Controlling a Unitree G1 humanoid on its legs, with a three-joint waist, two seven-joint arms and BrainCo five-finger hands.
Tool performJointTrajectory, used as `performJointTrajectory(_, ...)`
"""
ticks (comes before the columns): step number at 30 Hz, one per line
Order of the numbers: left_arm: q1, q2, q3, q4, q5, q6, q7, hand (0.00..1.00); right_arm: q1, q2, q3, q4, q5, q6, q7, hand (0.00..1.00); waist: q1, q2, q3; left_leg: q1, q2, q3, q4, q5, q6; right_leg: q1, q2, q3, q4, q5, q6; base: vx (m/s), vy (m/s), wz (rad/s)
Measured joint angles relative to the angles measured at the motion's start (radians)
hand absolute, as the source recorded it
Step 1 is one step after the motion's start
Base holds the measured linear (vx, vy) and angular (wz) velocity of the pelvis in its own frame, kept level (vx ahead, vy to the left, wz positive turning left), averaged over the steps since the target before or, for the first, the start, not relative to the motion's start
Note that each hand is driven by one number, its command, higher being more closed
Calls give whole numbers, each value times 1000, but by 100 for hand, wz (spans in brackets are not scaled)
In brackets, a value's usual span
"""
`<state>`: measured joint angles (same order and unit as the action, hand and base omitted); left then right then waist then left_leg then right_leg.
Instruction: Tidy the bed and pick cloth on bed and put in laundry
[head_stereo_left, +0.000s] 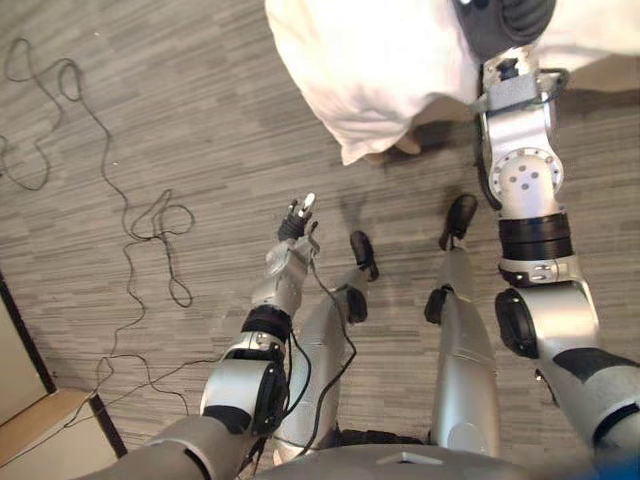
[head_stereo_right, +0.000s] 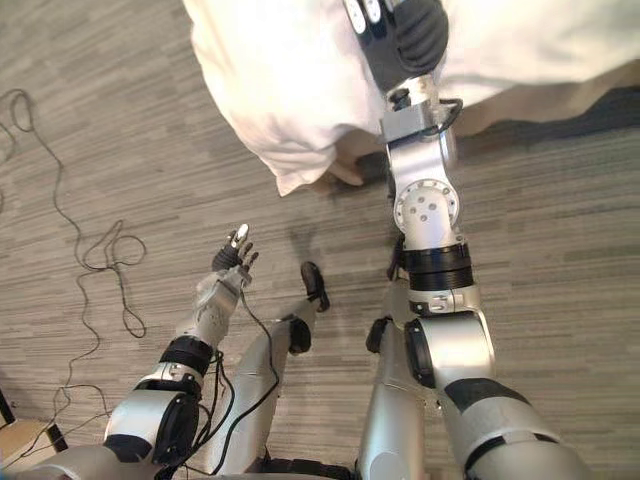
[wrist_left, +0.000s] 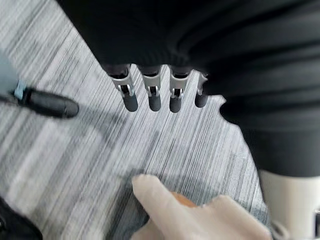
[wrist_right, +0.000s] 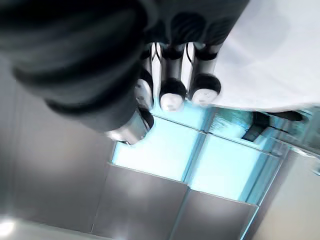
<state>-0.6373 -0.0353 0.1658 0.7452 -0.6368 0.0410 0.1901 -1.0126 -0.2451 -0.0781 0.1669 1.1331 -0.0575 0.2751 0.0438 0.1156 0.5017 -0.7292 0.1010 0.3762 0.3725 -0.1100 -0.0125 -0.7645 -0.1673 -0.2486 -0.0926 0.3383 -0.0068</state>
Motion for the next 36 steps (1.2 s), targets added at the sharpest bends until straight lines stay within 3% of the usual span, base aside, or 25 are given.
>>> performJointTrajectory(4, -10, -18, 28, -45, 5, 35, 59, 0, 67, -19, -127, -51, 27, -55, -3, 100, -15, -19, 11, -21, 44, 0, 58, -37, -8, -19, 25, -3, 45, -34, -11, -37, -43, -20)
performJointTrajectory(8, -15, 10, 45, -60, 22, 64, 99, 0, 151, -74, -255, -33, 83, -80, 7, 100, -30, -39, 22, -28, 79, 6, 118, -78, -9, -19, 45, -3, 64, -42, -3, 7, -29, -23)
performJointTrajectory(11, -12, 27, 72, -66, 24, 78, 100, 0, 238, -91, -345, 29, 122, -79, 7, 100, -34, -42, 22, -19, 109, 31, 172, -119, -8, -13, 64, 19, 76, -39, -6, 41, 0, -41)
performJointTrajectory(13, -7, 52, 72, -68, 24, 85, 99, 0, 302, -93, -372, 57, 122, -69, 21, 100, -54, -43, 23, 19, 125, 55, 191, -140, -6, 20, 73, 31, 78, -39, -7, 36, 5, -35)
performJointTrajectory(14, -5, 56, 72, -68, 24, 86, 97, 0, 323, -95, -375, 67, 115, -67, 27, 0, -56, -44, 23, 41, 128, 59, 192, -147, -7, 38, 77, 37, 79, -39, -6, 24, 12, -35)
performJointTrajectory(16, 3, 59, 70, -73, 24, 87, 89, 0, 374, -107, -380, 89, 38, -68, 28, 0, -58, -46, 21, 111, 130, 79, 184, -154, -7, 90, 81, 42, 81, -40, -6, 10, 3, -32)
performJointTrajectory(19, 64, 97, 53, -95, 62, 88, 52, 0, 471, -127, -329, 185, -289, -79, -25, 0, -60, -82, -2, 247, 129, 111, 145, -174, -12, 188, 86, 48, 92, -99, -2, -7, -16, -29)
performJointTrajectory(21, 107, 119, 27, -94, 75, 93, 33, 0, 544, -123, -303, 236, -406, -83, -43, 0, -61, -99, -13, 313, 128, 115, 116, -173, -18, 243, 89, 36, 90, -119, -13, 24, -26, -9)
performJointTrajectory(24, 191, 127, 10, -50, 109, 94, 8, 0, 689, -58, -299, 346, -556, -104, -45, 0, -53, -124, -52, 429, 125, 126, 44, -162, -42, 337, 96, 11, 78, -146, -20, 95, -23, -3)
performJointTrajectory(25, 230, 128, -4, -11, 118, 94, 2, 0, 756, -23, -299, 399, -618, -131, -48, 0, -53, -126, -76, 473, 116, 125, 3, -151, -52, 375, 98, 3, 63, -150, -15, 121, -7, 9)
performJointTrajectory(27, 294, 124, -6, 44, 147, 94, -19, 0, 824, 6, -296, 514, -717, -168, -84, 0, -67, -119, -114, 538, 98, 108, -62, -126, -65, 430, 98, -14, 41, -147, -14, 188, 24, 23)
performJointTrajectory(30, 379, 123, -6, 123, 232, 87, -43, 0, 899, 12, -296, 709, -847, -183, -124, 0, -80, -99, -171, 629, 73, 94, -147, -99, -75, 521, 97, -39, -2, -150, -9, 175, 71, 21)
performJointTrajectory(36, 555, 114, -5, 251, 452, 54, -83, 0, 1082, 93, -346, 878, -978, -152, -115, 0, -85, -61, -282, 841, 47, 69, -255, -76, -83, 712, 91, -68, -5, -189, 34, 78, 102, 17)
